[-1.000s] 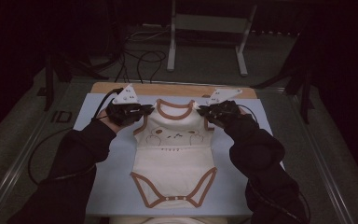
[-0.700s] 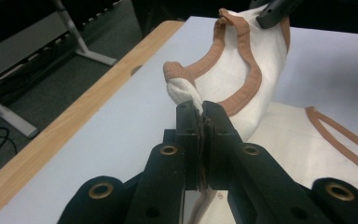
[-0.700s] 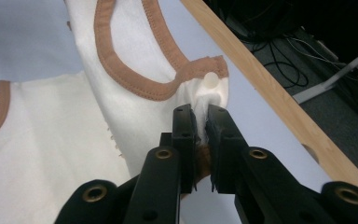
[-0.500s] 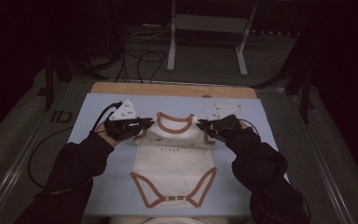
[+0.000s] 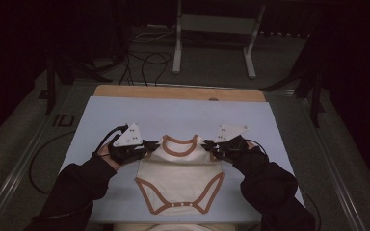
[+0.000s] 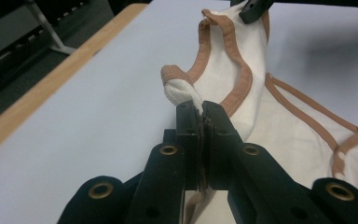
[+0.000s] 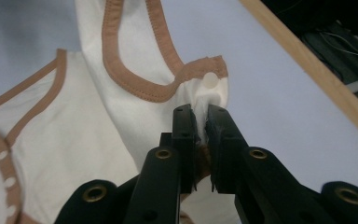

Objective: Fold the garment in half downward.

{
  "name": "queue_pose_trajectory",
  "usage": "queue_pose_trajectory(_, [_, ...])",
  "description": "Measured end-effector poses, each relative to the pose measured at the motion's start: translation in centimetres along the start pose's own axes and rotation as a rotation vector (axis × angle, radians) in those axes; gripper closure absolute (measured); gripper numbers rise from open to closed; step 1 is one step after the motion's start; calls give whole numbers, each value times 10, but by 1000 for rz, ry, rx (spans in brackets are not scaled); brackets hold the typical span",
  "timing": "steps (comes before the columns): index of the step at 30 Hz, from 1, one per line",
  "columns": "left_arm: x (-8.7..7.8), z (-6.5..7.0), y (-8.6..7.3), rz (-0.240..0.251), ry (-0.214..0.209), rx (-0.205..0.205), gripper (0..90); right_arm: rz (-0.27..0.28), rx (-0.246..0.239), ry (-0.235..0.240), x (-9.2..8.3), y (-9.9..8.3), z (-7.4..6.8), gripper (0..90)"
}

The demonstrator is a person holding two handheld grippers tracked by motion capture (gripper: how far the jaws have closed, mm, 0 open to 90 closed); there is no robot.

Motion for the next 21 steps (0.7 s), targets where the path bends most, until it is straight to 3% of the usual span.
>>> queue_pose_trajectory(8, [8, 20, -22, -19, -28, 4, 869, -13, 1, 47, 0, -19, -27, 827])
queue_pose_trajectory(21, [22, 43, -47, -22, -61, -21, 869, -31, 7, 78, 0, -38, -47, 827])
Point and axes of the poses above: each handheld gripper's, and its own axes: x roughly forward along the jaws, y roughly out of its top, z roughly to its right, the point moved 9 cm from there along x, roughly forward along the jaws, and after that the axes turned 15 degrees about -y, right-handed, at the moved point
